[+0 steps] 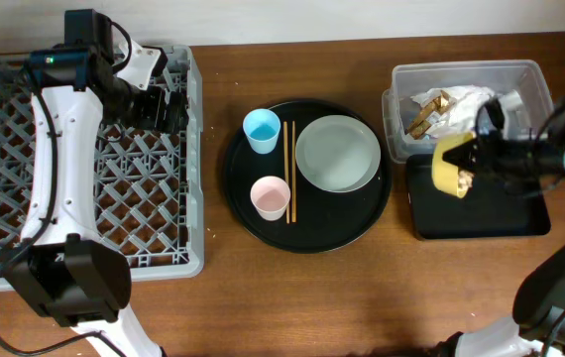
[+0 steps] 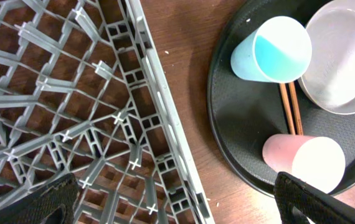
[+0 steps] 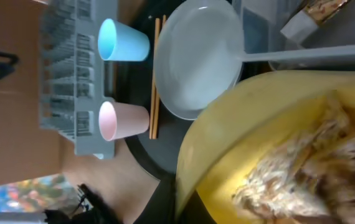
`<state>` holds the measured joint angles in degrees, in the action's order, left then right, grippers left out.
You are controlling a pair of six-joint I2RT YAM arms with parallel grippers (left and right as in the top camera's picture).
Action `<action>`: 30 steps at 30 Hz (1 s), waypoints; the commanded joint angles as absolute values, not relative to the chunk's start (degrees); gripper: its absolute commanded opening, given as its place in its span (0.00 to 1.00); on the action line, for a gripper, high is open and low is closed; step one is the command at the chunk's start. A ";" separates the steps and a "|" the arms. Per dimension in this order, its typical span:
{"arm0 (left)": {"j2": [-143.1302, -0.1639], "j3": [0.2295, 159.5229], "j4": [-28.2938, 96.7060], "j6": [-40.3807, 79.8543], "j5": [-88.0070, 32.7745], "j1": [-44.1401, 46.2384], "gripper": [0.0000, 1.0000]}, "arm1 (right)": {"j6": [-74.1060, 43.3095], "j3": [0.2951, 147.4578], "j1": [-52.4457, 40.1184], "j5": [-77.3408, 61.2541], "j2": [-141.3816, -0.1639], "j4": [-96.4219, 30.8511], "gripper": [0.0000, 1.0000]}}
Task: Sort waste into correct bins and load items into the dishwasher rack
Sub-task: 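Tip the yellow bowl over the black tray to dump food waste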
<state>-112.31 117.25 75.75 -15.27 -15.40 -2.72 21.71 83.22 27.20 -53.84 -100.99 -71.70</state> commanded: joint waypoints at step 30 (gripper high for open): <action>-112.84 118.24 75.75 -15.94 -15.25 -3.05 0.99 | 27.99 69.28 42.15 -88.92 -100.75 -56.36 0.05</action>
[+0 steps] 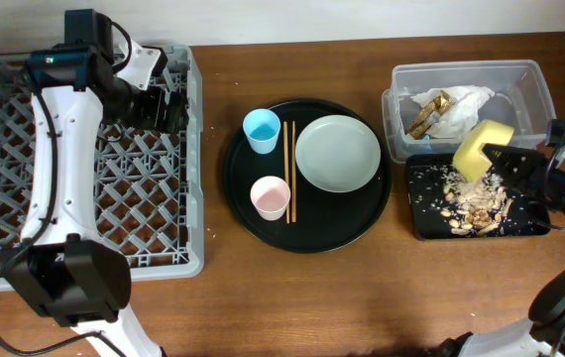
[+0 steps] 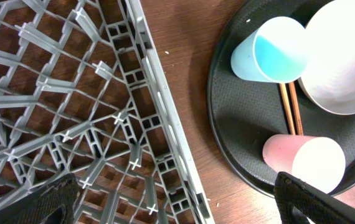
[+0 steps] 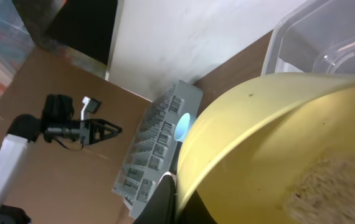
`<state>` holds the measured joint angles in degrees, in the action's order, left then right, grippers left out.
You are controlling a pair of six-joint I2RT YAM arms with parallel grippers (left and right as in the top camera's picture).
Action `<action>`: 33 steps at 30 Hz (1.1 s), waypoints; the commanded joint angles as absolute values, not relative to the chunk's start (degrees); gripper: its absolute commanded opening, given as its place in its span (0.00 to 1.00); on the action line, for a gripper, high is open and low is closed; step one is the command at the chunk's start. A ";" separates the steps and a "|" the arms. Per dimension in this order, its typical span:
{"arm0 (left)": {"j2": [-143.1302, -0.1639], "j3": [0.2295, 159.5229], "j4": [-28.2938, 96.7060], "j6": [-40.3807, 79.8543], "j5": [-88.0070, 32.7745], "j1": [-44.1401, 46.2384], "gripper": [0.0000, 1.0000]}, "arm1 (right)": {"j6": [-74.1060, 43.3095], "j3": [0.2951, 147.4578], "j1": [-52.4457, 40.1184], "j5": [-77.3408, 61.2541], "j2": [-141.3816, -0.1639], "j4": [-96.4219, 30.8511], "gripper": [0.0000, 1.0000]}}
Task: Sort waste into correct bins and load items into the dishwasher rack
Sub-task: 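Tip the yellow bowl over the black tray to dump food waste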
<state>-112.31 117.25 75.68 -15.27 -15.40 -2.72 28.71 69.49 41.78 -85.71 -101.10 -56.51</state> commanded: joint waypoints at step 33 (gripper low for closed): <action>-112.84 118.24 75.75 -15.94 -15.22 -3.05 0.99 | 16.21 69.30 46.04 -88.64 -100.60 -59.16 0.05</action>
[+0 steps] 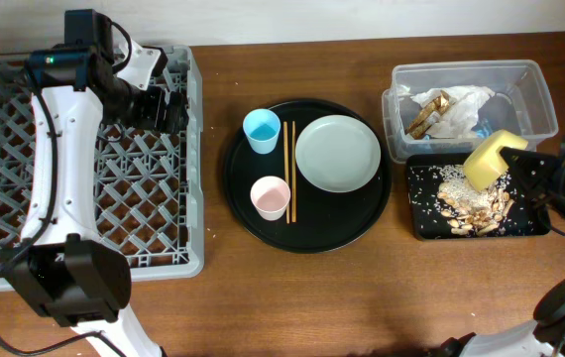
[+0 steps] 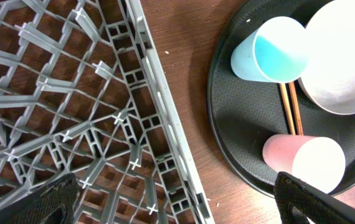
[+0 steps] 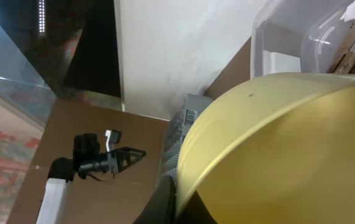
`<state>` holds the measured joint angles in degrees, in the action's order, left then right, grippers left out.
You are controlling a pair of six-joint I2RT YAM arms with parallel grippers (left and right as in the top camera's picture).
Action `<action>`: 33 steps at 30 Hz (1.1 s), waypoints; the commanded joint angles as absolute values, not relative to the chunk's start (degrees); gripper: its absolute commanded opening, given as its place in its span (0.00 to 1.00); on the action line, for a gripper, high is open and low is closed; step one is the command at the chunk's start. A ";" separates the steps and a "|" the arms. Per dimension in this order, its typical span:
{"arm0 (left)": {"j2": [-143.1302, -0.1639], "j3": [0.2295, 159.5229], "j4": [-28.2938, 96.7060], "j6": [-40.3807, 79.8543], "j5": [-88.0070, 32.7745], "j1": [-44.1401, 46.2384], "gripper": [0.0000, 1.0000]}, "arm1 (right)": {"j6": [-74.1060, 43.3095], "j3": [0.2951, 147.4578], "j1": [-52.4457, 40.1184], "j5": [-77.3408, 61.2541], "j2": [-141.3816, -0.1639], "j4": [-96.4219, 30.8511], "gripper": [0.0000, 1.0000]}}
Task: Sort waste into correct bins and load items into the dishwasher rack
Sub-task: 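Tip the yellow bowl over the black tray to dump food waste, then return the empty yellow bowl to the black tray with the right gripper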
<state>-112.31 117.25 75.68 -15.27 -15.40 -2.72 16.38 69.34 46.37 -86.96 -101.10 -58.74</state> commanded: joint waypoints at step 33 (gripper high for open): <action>-112.84 118.24 75.75 -15.94 -15.25 -3.05 0.99 | -27.55 69.36 -30.87 -5.17 -91.83 -52.12 0.04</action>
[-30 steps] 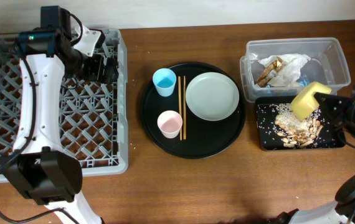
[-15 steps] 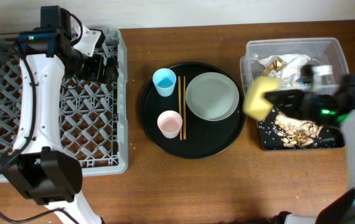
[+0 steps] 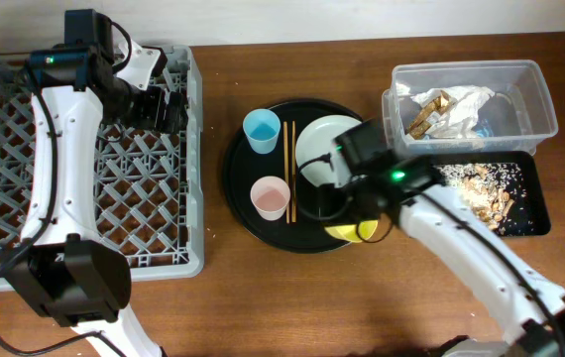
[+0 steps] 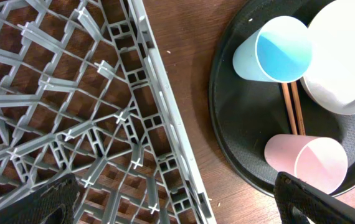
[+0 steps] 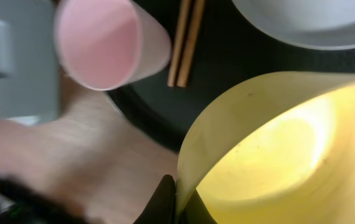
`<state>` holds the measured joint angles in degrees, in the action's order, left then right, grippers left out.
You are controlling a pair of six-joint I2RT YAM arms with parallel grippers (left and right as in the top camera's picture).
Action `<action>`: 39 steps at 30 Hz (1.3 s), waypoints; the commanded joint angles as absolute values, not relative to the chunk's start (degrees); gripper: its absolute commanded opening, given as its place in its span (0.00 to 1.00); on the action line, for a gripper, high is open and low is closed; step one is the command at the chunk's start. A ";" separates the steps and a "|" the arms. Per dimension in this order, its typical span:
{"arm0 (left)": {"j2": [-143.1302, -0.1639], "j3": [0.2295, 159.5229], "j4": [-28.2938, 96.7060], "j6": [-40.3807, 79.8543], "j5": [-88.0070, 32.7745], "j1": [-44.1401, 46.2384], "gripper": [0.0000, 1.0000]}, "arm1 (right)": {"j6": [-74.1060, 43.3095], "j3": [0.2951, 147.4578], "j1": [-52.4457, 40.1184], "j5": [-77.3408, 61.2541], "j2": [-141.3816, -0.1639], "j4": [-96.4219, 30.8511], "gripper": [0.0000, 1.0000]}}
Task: Sort waste into correct bins and load items into the dishwasher rack
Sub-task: 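Return the empty yellow bowl to the black tray with the right gripper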
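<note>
My right gripper [image 5: 176,186] is shut on the rim of an empty yellow bowl [image 5: 277,155]. It holds the bowl [image 3: 354,231] low over the front right of the round black tray [image 3: 248,223]; whether it touches the tray I cannot tell. On the tray stand a blue cup [image 3: 261,129], a pink cup [image 3: 271,196], brown chopsticks [image 3: 288,169] and a pale plate [image 3: 324,141], partly under the right arm. My left gripper [image 3: 154,104] hangs open over the grey dishwasher rack [image 3: 84,188], holding nothing. In the left wrist view its fingers [image 4: 47,199] frame the rack's right wall.
A black rectangular bin [image 3: 530,223] at the right holds food scraps [image 3: 481,188]. Behind it a clear bin [image 3: 466,94] holds crumpled wrappers. The rack's right wall [image 4: 165,118] lies close to the tray's left rim.
The right arm has moved left from above the black bin to the round tray, carrying the empty yellow bowl. It now covers part of the plate. The left arm is unchanged.
First my right gripper held the yellow bowl, full of food scraps, over the empty black bin. A second later the scraps lay in the bin with the bowl tilted above. The bowl stayed there emptied, and now it is at the tray. The left arm stayed still throughout.
</note>
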<state>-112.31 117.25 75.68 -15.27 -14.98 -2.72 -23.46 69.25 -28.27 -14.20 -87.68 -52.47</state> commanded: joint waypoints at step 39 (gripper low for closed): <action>-112.84 118.24 75.75 -15.94 -15.22 -3.05 0.99 | -25.15 81.32 -28.73 -9.93 -100.33 -52.82 0.36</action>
<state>-112.31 117.25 75.66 -15.27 -14.96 -2.72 -26.55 74.96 -30.72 -8.32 -100.64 -50.13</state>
